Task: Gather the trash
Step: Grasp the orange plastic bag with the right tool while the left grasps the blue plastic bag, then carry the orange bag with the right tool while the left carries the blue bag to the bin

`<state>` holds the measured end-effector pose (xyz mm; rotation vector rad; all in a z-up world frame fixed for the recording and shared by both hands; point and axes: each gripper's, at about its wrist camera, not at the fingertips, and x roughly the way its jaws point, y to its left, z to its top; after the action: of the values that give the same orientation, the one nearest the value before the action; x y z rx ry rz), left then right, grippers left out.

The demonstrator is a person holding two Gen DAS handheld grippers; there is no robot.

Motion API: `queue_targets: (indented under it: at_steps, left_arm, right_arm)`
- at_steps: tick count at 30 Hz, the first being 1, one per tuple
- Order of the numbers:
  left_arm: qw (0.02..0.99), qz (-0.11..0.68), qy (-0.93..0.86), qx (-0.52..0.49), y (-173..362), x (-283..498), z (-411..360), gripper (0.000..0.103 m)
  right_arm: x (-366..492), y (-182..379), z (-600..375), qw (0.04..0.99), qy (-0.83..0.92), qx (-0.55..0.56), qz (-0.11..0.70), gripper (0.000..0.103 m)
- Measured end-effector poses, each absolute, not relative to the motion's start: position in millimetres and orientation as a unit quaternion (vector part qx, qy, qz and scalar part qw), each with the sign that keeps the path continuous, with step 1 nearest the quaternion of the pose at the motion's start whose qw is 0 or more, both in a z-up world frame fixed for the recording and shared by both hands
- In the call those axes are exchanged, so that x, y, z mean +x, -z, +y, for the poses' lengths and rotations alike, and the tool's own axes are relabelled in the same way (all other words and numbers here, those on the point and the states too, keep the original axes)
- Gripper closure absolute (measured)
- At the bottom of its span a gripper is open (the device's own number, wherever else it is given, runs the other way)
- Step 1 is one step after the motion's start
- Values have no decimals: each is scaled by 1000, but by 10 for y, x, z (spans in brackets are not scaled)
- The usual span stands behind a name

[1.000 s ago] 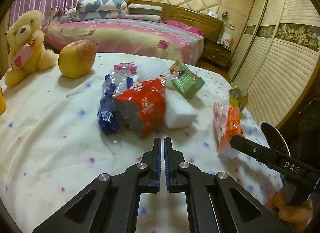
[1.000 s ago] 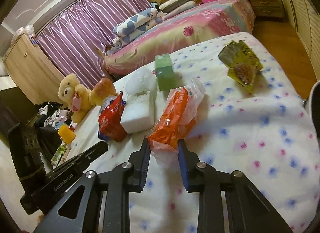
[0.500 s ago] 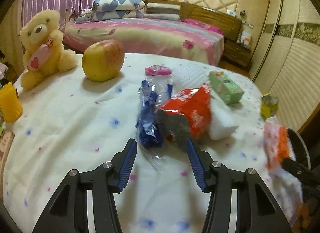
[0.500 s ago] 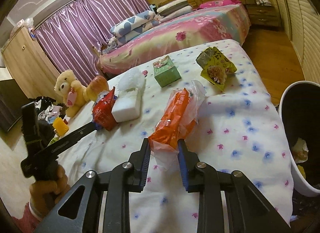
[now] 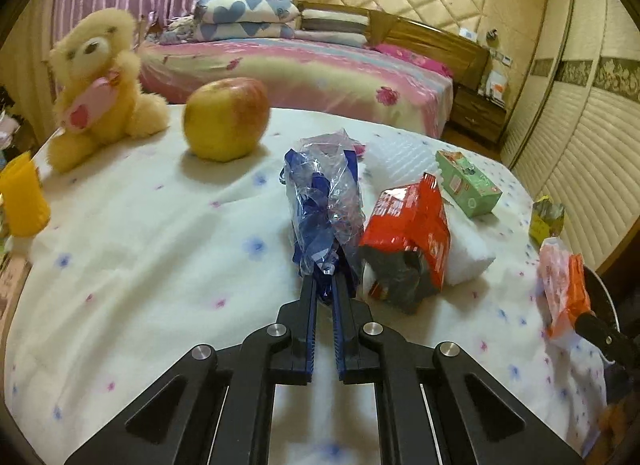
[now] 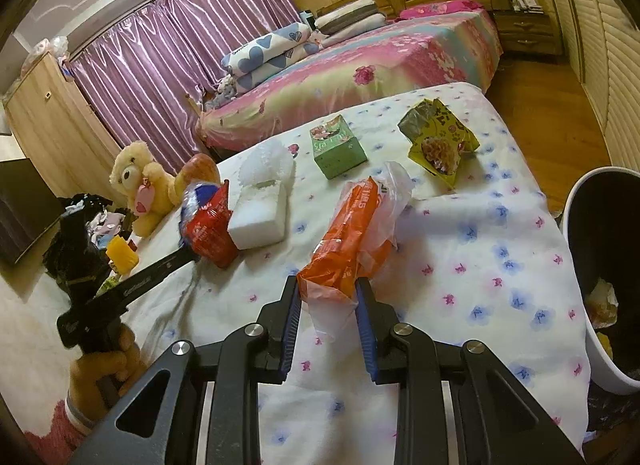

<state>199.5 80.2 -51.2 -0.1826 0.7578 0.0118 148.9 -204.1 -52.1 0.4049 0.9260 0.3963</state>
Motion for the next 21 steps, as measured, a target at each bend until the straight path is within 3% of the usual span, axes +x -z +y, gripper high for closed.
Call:
queue_targets:
  at_steps: [9,21]
  left_arm:
    - [928,355,4,-110,382,1383,788,97]
    - [923,363,106,-73,242,1131,94,97]
  right_arm:
    - [1379,467,-2104,862,-190,184,432,76]
    - [1082,395,-2530,874,-155,187,420,76]
